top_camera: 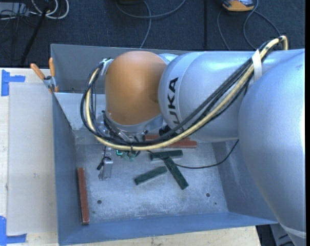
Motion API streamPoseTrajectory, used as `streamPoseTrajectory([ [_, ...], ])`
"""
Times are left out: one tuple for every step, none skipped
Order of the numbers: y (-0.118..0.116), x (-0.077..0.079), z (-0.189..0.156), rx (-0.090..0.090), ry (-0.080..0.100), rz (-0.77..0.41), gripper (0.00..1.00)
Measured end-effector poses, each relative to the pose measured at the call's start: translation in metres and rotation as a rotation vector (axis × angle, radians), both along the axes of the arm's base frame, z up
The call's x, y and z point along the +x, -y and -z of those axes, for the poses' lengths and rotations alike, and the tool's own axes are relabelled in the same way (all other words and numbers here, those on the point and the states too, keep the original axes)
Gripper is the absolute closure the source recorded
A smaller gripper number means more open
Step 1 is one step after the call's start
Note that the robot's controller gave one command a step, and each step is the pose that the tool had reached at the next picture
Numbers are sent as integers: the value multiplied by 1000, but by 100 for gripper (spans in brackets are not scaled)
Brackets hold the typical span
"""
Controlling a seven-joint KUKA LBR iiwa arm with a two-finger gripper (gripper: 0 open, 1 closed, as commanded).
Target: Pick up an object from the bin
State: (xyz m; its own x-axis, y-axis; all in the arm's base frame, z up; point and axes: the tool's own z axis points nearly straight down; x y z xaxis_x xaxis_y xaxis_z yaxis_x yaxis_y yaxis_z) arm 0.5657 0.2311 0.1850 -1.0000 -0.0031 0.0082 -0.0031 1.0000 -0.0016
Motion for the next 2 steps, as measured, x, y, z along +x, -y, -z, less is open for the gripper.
streamPoseTrajectory([
  [35,38,19,1,9,-149,0],
  [70,47,2,2,12,-295,0],
])
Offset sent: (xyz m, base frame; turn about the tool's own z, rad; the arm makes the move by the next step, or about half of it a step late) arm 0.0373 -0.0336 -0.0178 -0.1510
